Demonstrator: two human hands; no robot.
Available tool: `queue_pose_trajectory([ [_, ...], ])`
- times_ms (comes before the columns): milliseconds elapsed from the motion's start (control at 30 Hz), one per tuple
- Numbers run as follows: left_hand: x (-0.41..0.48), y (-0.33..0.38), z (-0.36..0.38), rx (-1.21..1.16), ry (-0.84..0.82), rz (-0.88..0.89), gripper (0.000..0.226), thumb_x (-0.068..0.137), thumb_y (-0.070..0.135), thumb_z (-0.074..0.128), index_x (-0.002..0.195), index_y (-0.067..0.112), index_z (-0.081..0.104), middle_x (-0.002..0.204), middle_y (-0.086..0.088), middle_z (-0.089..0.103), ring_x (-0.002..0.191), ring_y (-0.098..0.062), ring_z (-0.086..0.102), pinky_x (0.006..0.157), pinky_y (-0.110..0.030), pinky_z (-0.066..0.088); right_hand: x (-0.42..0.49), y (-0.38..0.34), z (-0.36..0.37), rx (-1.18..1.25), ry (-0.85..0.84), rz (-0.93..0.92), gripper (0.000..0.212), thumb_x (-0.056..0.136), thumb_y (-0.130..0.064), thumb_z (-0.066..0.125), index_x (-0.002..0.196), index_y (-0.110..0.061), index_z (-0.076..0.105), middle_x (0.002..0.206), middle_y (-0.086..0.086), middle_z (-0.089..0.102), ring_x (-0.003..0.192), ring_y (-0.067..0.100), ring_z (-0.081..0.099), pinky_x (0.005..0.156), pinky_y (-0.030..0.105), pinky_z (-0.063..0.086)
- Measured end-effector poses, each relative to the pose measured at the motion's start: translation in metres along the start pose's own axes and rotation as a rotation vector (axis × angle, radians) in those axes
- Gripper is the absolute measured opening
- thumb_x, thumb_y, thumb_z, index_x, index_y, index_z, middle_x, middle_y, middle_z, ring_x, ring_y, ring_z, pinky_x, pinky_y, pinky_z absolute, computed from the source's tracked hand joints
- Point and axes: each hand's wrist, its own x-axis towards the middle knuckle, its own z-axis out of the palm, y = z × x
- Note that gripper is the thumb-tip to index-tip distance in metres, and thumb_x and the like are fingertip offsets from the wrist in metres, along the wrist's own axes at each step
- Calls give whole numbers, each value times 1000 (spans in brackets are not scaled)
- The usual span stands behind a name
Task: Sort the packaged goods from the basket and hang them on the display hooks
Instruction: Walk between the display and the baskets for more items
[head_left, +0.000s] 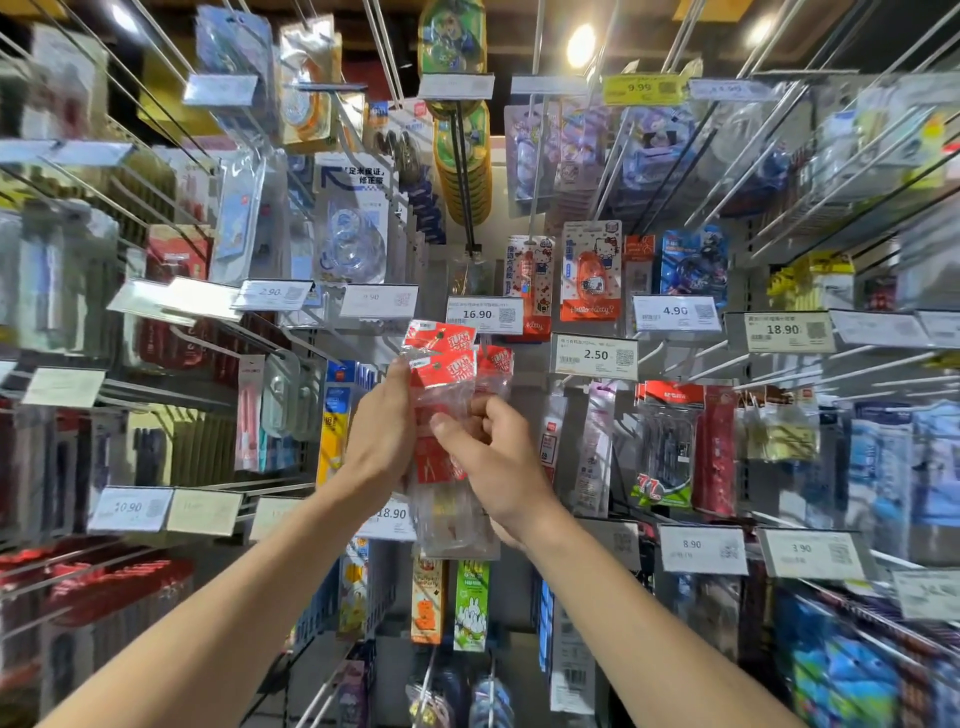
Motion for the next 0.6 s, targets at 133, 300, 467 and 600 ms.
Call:
queue_pose_trajectory([
  [133, 10, 10, -9, -28, 136, -20, 87, 91, 82, 19, 98, 15, 75, 100, -24, 74, 93, -40, 69, 84, -50, 54, -5, 4, -21, 173, -25, 88, 5, 86, -28, 67, 87, -23, 66, 89, 4, 67, 93, 25, 61, 88, 42, 49],
  [300, 20, 27, -13, -181, 37, -48, 78, 102, 72, 14, 114, 16, 67, 86, -12, 77, 67, -27, 61, 58, -31, 45, 10, 8, -28, 170, 165, 219, 49, 84, -31, 70, 122, -4, 55, 124, 22, 65, 114, 33, 66, 92, 45, 58],
  [467, 18, 58, -5, -189, -59, -44, 86, 103, 69, 9, 158, 6, 31, 101, -13, 79, 47, -16, 58, 51, -25, 46, 25, -4, -22, 41, 160, 185, 42, 91, -21, 62, 126, 1, 53, 129, 27, 58, 114, 36, 63, 63, 18, 57],
  [600, 11, 76, 0, -221, -72, -44, 86, 105, 67, 12, 150, -1, 39, 109, -22, 75, 36, -14, 55, 44, -24, 43, 30, -17, -20, 3, 161, 134, 26, 99, 1, 54, 124, 9, 58, 118, 31, 65, 99, 29, 65, 63, 12, 53],
])
